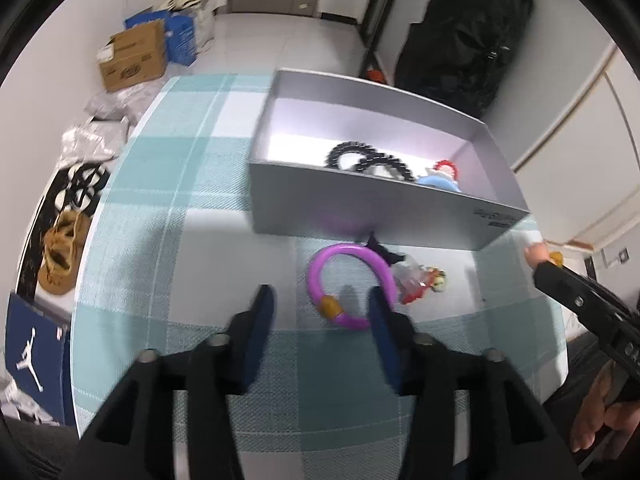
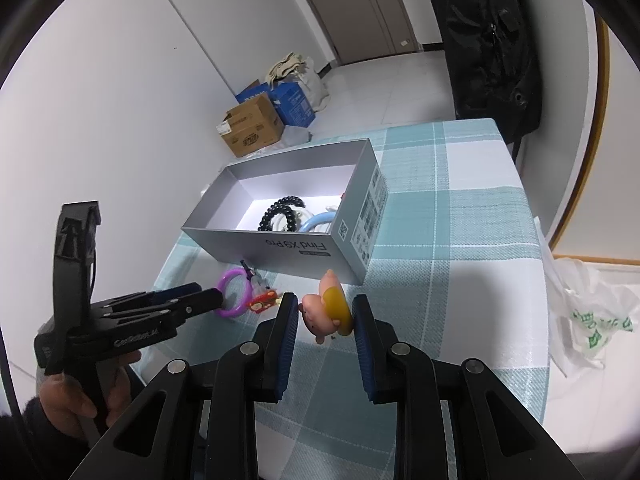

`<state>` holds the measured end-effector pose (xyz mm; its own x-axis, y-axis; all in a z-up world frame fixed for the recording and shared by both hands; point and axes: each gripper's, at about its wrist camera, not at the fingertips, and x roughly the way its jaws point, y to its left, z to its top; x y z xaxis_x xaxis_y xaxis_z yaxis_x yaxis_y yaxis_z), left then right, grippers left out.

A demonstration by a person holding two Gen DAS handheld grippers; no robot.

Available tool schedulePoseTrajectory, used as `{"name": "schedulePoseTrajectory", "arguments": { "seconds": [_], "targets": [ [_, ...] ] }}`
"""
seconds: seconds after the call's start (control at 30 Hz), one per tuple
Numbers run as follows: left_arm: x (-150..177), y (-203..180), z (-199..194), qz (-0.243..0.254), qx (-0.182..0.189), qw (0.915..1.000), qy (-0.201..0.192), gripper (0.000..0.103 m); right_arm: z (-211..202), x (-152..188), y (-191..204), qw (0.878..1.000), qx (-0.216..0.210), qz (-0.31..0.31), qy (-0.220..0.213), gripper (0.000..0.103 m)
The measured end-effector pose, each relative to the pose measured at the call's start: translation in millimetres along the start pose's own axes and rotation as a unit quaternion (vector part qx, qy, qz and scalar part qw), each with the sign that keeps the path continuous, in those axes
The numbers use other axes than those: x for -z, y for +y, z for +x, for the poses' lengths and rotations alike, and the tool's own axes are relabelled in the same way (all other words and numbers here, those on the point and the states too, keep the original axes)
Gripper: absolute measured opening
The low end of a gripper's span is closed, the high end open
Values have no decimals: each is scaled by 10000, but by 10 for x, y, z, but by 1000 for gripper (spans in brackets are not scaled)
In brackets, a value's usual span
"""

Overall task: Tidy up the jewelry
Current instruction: 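Lower the left tool onto the purple ring while the right tool holds the pig figurine, then grasp the purple ring with the left tool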

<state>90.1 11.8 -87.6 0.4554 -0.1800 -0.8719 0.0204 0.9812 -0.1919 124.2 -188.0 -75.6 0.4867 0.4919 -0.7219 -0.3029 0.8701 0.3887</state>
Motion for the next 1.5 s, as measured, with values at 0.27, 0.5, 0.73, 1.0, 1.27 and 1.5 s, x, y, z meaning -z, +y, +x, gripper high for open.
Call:
{"name": "schedulePoseTrajectory", "arguments": {
  "seconds": [0.27,0.5,0.73,1.0,1.27,1.5],
  "targets": [
    [-29,-100,116,398,-53,9992,50,59,67,-11,15,10000,13,-13,75,26],
    [-7,-160,173,861,-482,9950,124,59,82,-14,-11,9999,42,71,89,26],
    [10,-144,148,976,-405,9944,98,46,147,-11,93,9998,-5,-125,172,26],
    [-2,-93,122,808,-203,9965,82,44,316,9,103,9989,82,-196,421,28],
    [-17,4,5,497,155,9986,-42,43,571,-65,219,9977,-57,-414,533,29],
    [-46,68,-130,344,385,9984,-228,43,698,-78,348,9962,-80,-618,602,30]
  ]
}}
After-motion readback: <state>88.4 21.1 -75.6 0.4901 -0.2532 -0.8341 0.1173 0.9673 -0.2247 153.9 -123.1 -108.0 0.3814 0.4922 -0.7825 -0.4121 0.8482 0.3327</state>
